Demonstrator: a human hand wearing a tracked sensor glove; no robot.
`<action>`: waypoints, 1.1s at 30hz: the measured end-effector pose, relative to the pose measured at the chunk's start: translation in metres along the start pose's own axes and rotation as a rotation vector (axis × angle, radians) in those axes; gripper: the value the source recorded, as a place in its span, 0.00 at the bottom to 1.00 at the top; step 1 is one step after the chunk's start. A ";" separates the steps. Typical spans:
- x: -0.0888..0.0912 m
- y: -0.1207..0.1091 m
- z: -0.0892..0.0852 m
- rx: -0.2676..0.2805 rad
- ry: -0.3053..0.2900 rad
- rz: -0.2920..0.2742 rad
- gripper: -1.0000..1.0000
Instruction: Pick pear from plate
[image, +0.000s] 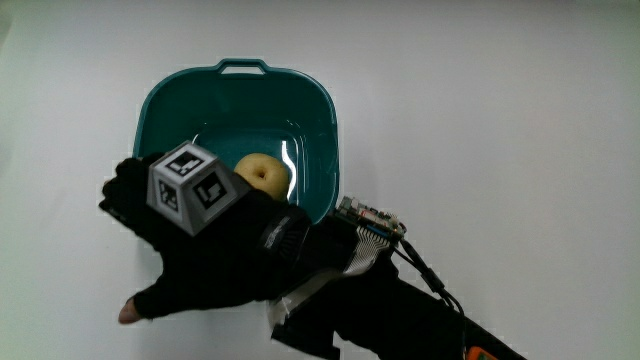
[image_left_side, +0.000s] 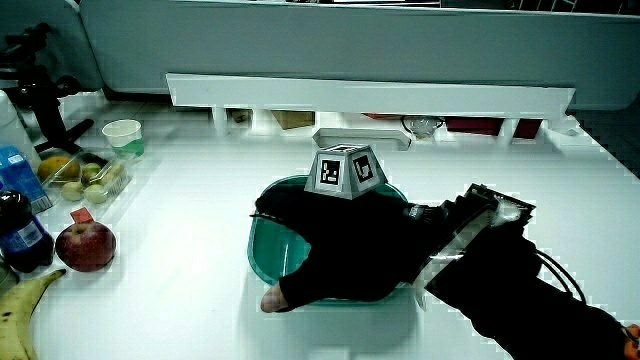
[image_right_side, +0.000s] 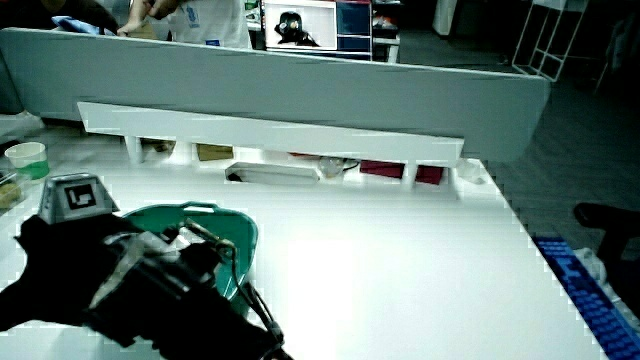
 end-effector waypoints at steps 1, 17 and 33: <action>0.003 -0.001 0.002 0.007 0.008 -0.003 0.50; 0.067 0.019 -0.003 -0.003 0.092 -0.140 0.50; 0.121 0.037 -0.028 -0.084 0.150 -0.269 0.50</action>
